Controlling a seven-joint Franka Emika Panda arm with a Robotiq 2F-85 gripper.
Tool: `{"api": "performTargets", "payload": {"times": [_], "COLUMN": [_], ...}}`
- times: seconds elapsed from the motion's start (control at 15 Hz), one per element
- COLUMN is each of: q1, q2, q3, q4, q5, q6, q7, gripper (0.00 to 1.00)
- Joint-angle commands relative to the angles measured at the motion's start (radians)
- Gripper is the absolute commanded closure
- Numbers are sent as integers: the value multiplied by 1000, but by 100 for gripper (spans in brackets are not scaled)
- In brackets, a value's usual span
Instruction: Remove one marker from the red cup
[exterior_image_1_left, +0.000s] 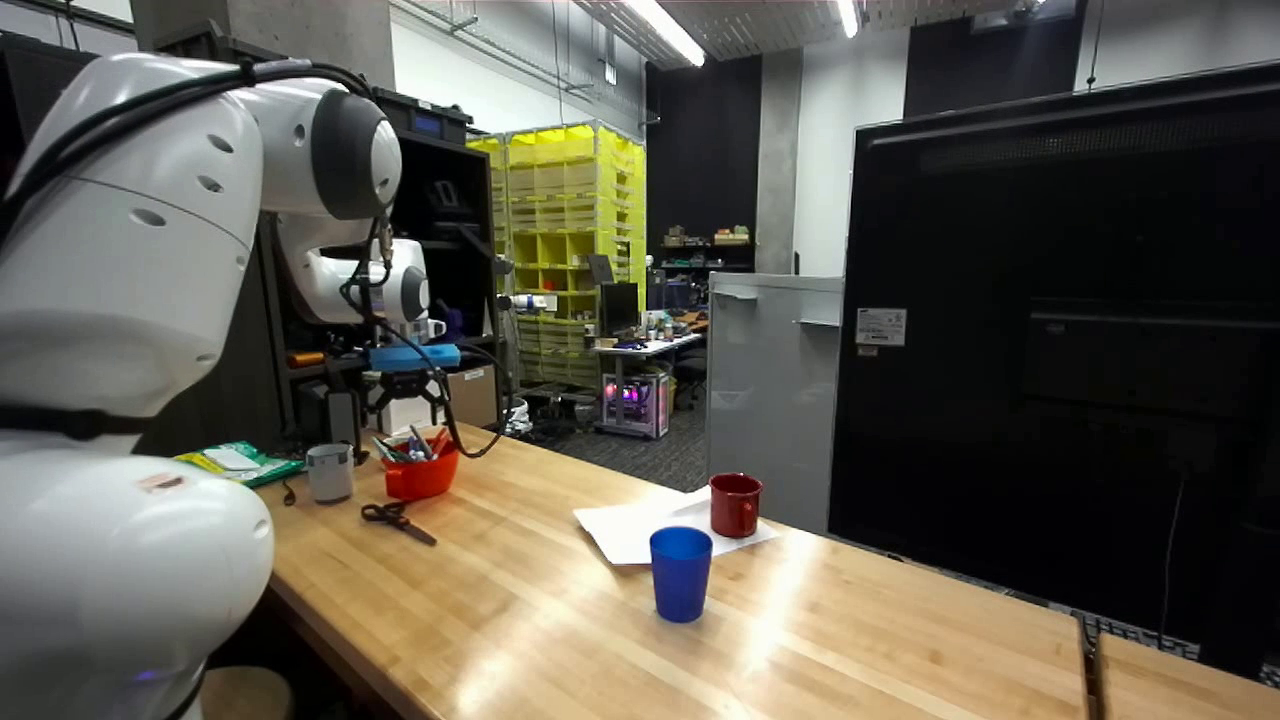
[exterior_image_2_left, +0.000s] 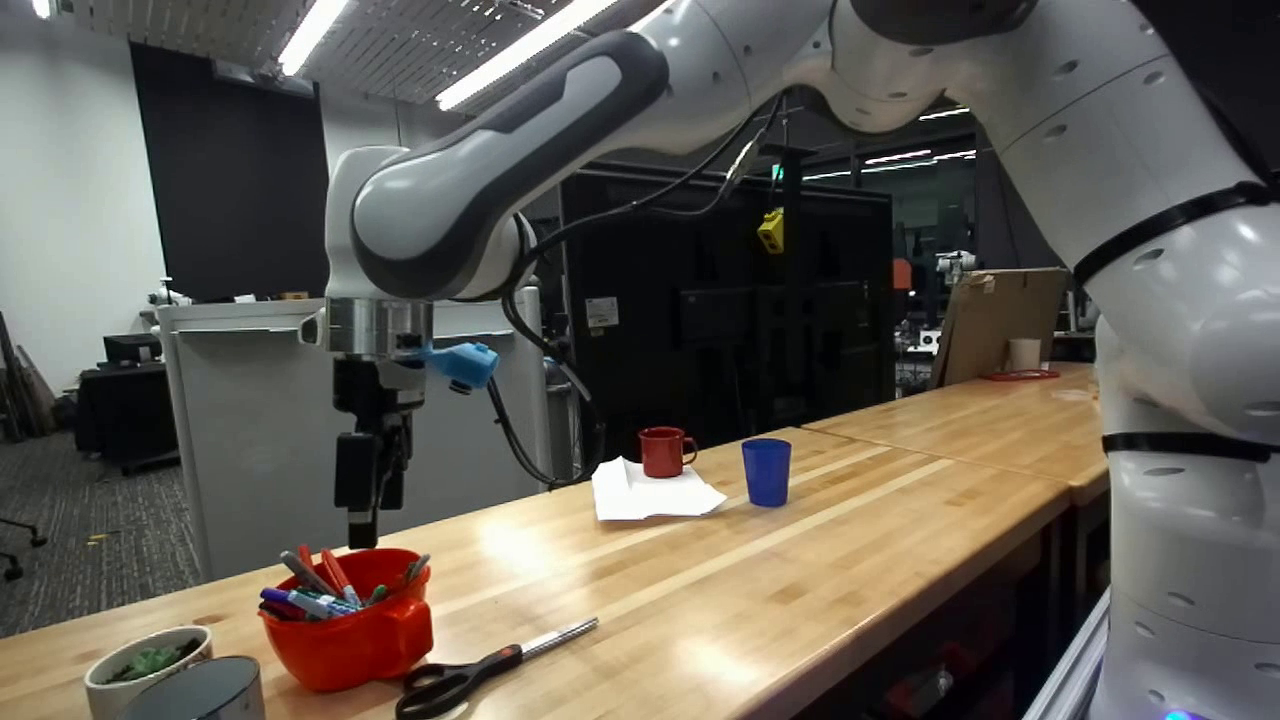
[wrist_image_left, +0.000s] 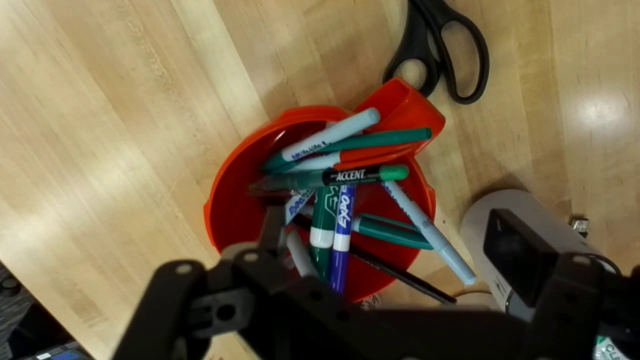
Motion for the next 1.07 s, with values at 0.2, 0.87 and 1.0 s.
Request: {"api": "performTargets", "payload": {"times": [0.2,0.87,1.0], "q1": [17,8,7], "q2": [113,233,251], "q3": [14,36,39], "q4": [124,265,288], "q5": [23,80,94], "q6": [31,30,24], "q7": [-85,-177,-192], "gripper": [0,0,0]}}
